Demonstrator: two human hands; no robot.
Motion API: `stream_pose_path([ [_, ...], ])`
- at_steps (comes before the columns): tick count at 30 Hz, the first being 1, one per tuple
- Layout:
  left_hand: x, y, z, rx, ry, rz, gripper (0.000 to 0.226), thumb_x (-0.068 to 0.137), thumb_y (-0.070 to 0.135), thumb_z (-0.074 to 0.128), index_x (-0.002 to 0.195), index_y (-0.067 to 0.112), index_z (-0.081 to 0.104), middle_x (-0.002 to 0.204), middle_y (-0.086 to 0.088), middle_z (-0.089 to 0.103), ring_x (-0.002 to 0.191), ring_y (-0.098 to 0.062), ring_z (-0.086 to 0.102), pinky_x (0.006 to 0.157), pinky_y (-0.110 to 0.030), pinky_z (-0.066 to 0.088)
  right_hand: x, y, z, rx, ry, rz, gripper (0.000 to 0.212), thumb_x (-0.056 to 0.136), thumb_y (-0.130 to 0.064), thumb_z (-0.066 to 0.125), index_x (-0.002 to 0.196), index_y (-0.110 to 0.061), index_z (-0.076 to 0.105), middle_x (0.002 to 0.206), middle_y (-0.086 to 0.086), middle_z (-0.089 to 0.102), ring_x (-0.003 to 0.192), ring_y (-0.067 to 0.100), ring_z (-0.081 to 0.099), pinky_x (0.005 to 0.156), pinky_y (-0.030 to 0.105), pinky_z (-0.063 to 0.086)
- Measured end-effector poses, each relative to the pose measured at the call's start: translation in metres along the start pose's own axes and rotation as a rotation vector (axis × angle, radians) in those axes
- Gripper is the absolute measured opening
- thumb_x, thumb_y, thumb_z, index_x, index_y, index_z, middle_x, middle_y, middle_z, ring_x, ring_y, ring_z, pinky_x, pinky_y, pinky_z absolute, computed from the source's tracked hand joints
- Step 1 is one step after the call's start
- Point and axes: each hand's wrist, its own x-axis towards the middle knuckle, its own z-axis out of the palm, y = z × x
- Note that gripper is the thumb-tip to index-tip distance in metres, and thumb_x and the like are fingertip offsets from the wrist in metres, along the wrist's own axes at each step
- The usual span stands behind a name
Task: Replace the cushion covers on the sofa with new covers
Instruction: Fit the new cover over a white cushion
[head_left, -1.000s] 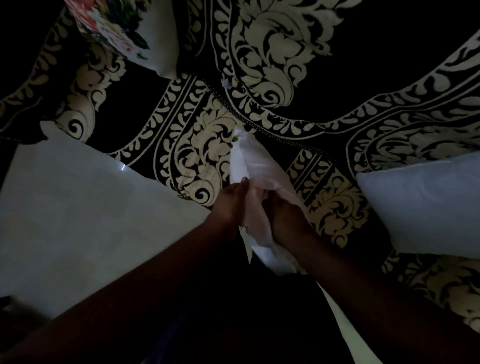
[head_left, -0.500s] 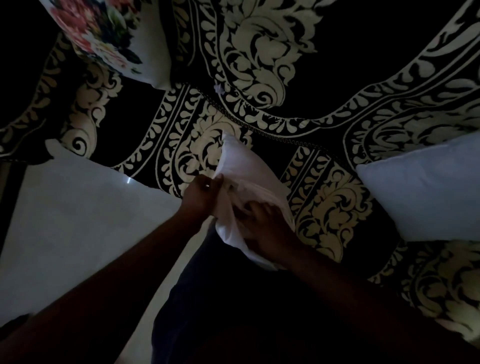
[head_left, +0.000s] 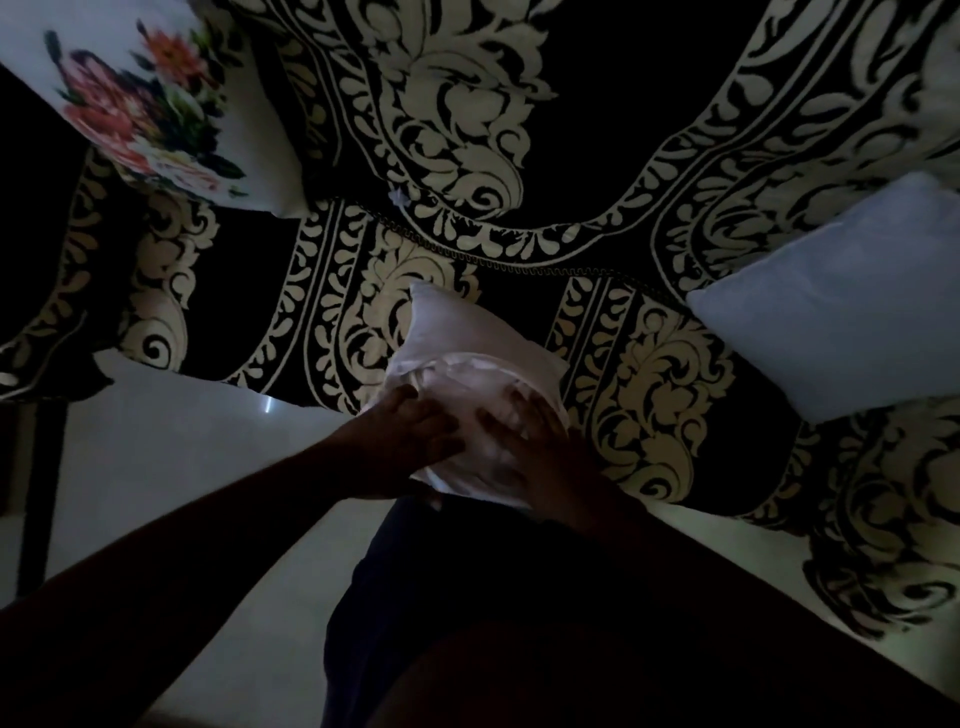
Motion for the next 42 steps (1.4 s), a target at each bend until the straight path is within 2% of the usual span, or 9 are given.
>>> stream_pose_path([
  [4,0.004,0.002,0.008,0.133,-0.047,0.008,0.021,0.076,0.034,0.074,0.096,0.026,0.072,0.099,0.003,0.070,0.098,-0.023,0.065,0.101,-0.051,0.040,0.018,-0.005,-0.001,0.030,0.119,-0.098,0.053,0.092,-0.044,0.053,0.144,-0.051,0.046,0.162,0.005,0.029,0.143,0.033,0.035,0.100,0.050,0.047],
  [7,0.013,-0.006,0.001,-0.117,-0.053,0.034,0.002,0.081,0.027,0.068,0.083,0.028,0.067,0.081,0.007,0.067,0.078,-0.019,0.068,0.082,-0.042,0.056,0.015,-0.014,-0.004,0.046,0.215,-0.180,0.042,0.089,-0.045,0.049,0.129,-0.041,0.063,0.144,0.005,0.049,0.127,0.032,0.050,0.098,0.046,0.047],
  [10,0.019,-0.018,-0.019,-0.460,0.011,-0.138,0.033,0.090,0.043,0.051,0.098,0.017,0.070,0.098,0.001,0.068,0.085,-0.022,0.067,0.076,-0.039,0.055,0.001,-0.010,0.003,0.052,0.154,-0.210,0.046,0.091,-0.062,0.047,0.113,-0.027,0.069,0.120,0.001,0.059,0.107,0.027,0.058,0.087,0.042,0.049],
  [13,0.022,-0.034,-0.039,-0.493,-0.067,-0.337,0.060,0.089,0.060,0.037,0.117,0.016,0.066,0.113,-0.002,0.067,0.101,-0.024,0.064,0.079,-0.030,0.044,-0.012,0.008,0.020,0.069,0.184,-0.136,0.045,0.090,-0.063,0.053,0.081,-0.019,0.061,0.092,-0.001,0.054,0.086,0.025,0.059,0.069,0.035,0.043],
  [16,0.029,-0.052,-0.040,-0.406,-0.245,-0.471,0.063,0.095,0.056,0.054,0.147,0.020,0.046,0.137,-0.005,0.060,0.120,-0.025,0.061,0.095,-0.036,0.049,-0.025,0.022,0.019,0.386,0.241,-0.045,0.040,0.095,-0.050,0.056,0.070,-0.019,0.048,0.078,-0.012,0.040,0.074,0.011,0.047,0.067,0.024,0.030],
  [23,0.055,-0.075,-0.042,-0.441,-0.143,-0.591,0.068,0.086,0.070,0.045,0.122,0.017,0.067,0.120,-0.006,0.063,0.111,-0.025,0.058,0.093,-0.042,0.051,-0.006,0.047,-0.025,0.814,0.277,0.117,0.032,0.092,-0.037,0.065,0.085,-0.006,0.063,0.088,0.004,0.056,0.083,0.017,0.058,0.075,0.032,0.043],
  [27,0.065,-0.082,-0.046,-0.519,-0.187,-0.559,0.051,0.095,0.060,0.049,0.116,0.020,0.072,0.120,-0.003,0.068,0.112,-0.020,0.060,0.098,-0.038,0.047,0.003,0.060,-0.055,0.725,0.253,0.123,0.030,0.093,-0.027,0.072,0.074,-0.010,0.057,0.074,0.000,0.049,0.067,0.009,0.049,0.065,0.032,0.038],
  [34,0.081,-0.085,-0.042,-0.645,-0.194,-0.728,0.046,0.100,0.062,0.045,0.118,0.023,0.061,0.116,-0.003,0.066,0.089,-0.012,0.056,0.071,-0.026,0.039,0.020,0.075,-0.093,0.338,0.435,-0.013,0.030,0.094,-0.044,0.059,0.080,-0.018,0.056,0.082,-0.006,0.047,0.078,0.014,0.050,0.066,0.030,0.039],
  [42,0.096,-0.096,-0.047,-0.483,-0.132,-0.642,0.043,0.099,0.051,0.054,0.137,0.031,0.058,0.145,-0.001,0.045,0.130,-0.026,0.047,0.104,-0.039,0.040,0.047,0.089,-0.111,0.513,0.309,0.279,0.035,0.096,-0.044,0.065,0.071,-0.023,0.050,0.066,-0.005,0.050,0.067,0.015,0.053,0.064,0.036,0.041],
])
